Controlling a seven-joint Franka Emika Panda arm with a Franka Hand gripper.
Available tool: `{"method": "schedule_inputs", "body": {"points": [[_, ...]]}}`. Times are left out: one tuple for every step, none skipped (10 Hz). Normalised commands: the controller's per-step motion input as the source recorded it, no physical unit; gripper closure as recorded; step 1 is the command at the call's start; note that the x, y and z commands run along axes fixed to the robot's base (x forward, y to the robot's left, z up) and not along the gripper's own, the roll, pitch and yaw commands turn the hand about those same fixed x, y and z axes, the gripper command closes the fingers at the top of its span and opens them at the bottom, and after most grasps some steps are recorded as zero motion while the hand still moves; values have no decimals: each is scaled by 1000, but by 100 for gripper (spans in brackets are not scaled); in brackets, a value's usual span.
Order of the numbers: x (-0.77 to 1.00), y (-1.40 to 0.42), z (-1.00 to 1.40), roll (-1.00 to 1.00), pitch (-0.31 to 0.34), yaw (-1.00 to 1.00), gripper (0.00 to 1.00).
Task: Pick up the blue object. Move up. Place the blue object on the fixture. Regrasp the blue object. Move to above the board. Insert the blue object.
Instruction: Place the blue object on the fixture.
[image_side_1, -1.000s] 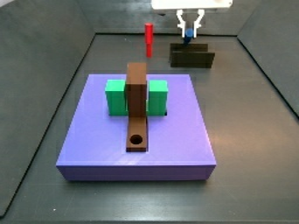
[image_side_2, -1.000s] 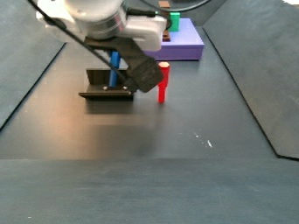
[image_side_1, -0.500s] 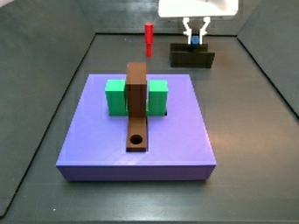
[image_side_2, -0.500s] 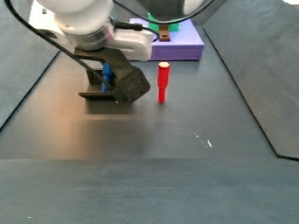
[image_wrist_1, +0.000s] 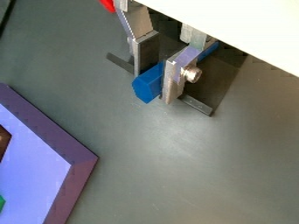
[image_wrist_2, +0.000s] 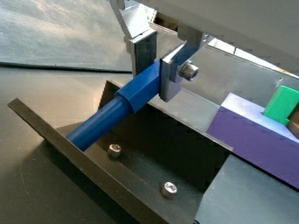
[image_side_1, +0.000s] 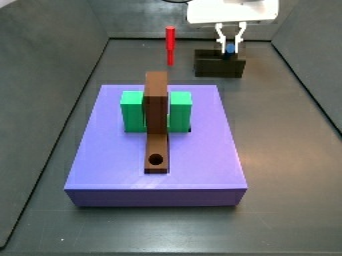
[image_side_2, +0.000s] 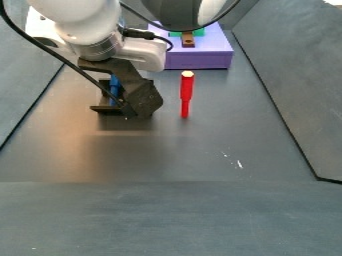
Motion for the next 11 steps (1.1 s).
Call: {"method": "schedule_inputs", "body": {"points": [[0,0,-89,0,0,-57,100],[29,0,-106,0,0,0,100],[183,-9,-60,3,0,0,100],[291,-46,-69,109,29,123,100],[309,-49,-83,189,49,137,100],[271,-40,-69,66,34,111,100],[234,-31,-29,0,34,91,100],[160,-29,-34,0,17,57,100],[37,0,-6,0,3,14,100],[0,0,0,0,0,0,100],[0,0,0,0,0,0,0]]}}
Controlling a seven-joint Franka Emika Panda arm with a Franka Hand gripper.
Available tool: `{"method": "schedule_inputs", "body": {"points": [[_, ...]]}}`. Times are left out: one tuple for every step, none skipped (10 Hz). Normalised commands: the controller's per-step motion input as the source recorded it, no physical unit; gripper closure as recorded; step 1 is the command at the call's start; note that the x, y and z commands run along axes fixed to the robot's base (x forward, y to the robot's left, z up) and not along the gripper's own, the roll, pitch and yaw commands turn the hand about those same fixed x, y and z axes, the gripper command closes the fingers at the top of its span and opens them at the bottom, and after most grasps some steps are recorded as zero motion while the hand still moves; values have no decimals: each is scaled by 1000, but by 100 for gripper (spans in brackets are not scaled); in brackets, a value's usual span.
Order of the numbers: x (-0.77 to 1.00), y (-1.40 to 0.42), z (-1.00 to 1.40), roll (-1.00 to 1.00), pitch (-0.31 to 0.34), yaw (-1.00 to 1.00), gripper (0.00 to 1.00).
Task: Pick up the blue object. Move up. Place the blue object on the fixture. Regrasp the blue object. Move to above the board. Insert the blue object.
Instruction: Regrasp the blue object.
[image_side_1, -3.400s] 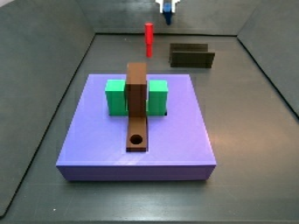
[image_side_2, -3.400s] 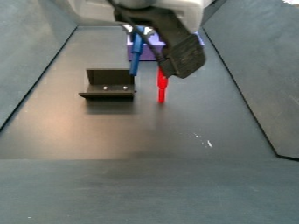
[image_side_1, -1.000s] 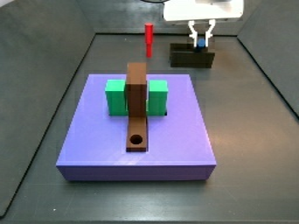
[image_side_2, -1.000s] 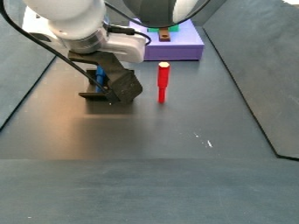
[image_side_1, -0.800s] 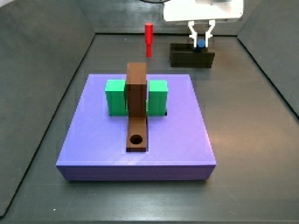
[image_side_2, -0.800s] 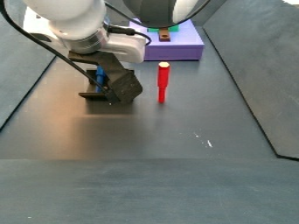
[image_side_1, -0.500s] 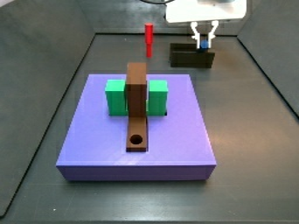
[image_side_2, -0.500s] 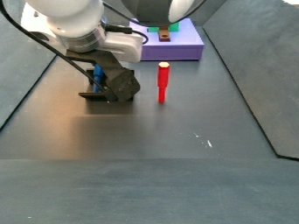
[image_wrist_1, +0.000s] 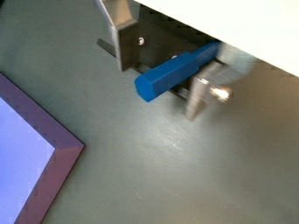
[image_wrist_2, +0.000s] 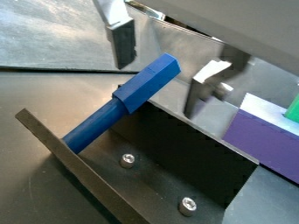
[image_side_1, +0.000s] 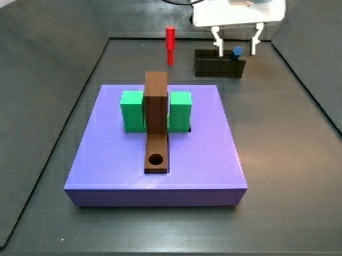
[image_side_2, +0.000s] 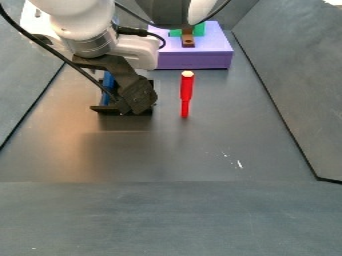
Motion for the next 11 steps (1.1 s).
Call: {"method": "schedule_inputs", "body": {"points": [[31,0,40,123,54,66,0],[309,69,609,91,154,0,0],[254,111,1000,154,286,0,0],[180,60,1000,114,409,-66,0],[269,60,1000,0,314,-109,0],[214,29,649,143,0,-29,0],[154,0,534,686,-200,0,0],[-46,0,460,1000,-437,0,0],[-346,0,174,1000,-629,20,0],[-171,0,154,1000,-569,74,0],[-177,-103,37,1000,-569,60,0]]}}
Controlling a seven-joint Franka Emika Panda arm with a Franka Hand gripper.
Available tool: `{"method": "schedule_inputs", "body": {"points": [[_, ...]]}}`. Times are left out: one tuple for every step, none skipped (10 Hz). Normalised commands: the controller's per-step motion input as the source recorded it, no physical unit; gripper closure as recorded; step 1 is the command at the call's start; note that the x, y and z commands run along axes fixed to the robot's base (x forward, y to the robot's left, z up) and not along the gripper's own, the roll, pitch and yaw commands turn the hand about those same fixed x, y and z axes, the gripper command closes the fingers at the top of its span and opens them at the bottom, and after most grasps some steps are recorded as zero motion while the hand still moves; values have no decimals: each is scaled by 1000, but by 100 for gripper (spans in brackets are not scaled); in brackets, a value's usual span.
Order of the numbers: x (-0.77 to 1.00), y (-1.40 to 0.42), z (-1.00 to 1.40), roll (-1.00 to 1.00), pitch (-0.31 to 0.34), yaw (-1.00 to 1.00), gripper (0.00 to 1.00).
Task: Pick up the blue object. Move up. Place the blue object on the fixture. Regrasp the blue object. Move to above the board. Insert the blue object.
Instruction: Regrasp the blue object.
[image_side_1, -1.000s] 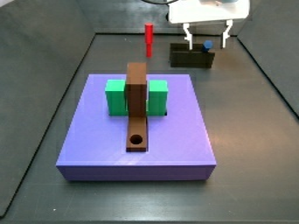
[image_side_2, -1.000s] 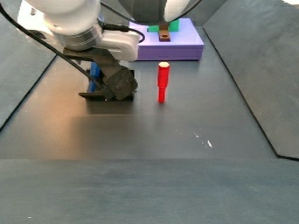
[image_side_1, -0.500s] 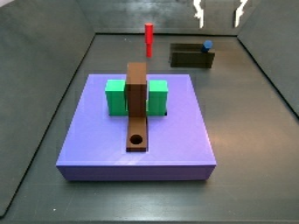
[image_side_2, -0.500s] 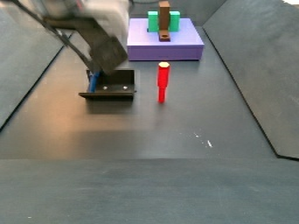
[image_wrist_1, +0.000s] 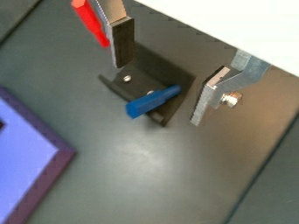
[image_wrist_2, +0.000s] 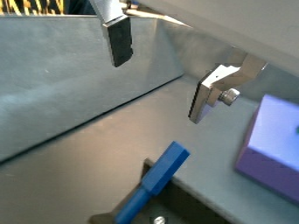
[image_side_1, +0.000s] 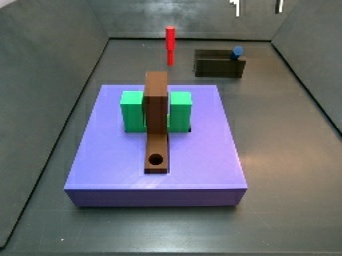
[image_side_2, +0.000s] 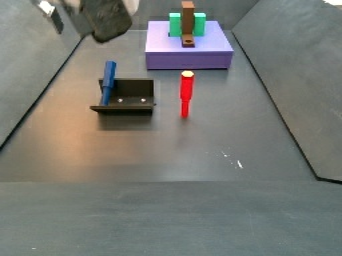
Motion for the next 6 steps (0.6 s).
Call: {"method": "schedule_inputs", "body": {"points": [[-91,-146,6,1000,-580,66,0],[0,-169,9,1000,-591,97,0],[0,-146,49,1000,-569,123,0],[0,-120,26,1000,-500,109,0],[0,-169,0,1000,-474,40,0],[0,-171,0,1000,-457,20,0]]}}
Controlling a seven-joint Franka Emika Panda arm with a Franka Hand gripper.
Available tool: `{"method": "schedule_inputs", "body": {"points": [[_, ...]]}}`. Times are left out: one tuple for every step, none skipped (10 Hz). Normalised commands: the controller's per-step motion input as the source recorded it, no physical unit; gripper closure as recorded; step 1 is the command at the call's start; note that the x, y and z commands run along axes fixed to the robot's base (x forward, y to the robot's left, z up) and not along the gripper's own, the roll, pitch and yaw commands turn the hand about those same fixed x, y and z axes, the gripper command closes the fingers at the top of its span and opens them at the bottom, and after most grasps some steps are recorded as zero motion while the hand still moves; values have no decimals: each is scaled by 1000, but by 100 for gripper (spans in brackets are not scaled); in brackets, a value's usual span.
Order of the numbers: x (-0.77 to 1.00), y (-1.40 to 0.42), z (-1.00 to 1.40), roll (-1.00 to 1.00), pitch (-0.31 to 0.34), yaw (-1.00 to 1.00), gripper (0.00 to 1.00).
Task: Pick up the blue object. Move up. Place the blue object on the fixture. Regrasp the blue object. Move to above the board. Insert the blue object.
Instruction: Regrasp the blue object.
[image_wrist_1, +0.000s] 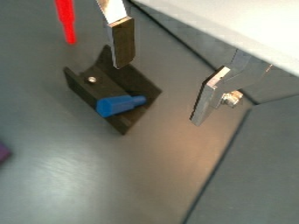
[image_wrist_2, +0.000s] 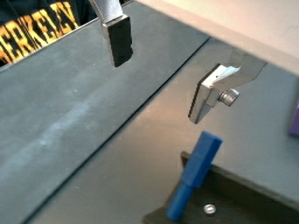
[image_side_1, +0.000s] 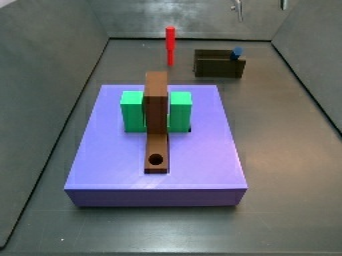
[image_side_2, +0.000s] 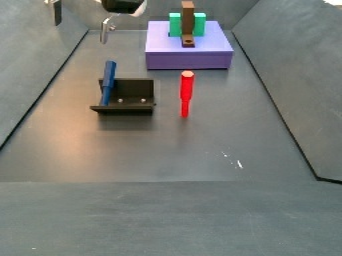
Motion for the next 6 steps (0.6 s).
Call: {"method": "schedule_inputs", "body": {"points": [[0,-174,0,1000,-457,9,0],[0,-174,0,1000,-454,0,0],[-3,-177,0,1000,-380,0,0],[-60,-166,0,1000,-311,-6,0],[-54,-157,-11,1000,-303,-6,0],[-46,-166,-51,1000,-306,-3,0]]}}
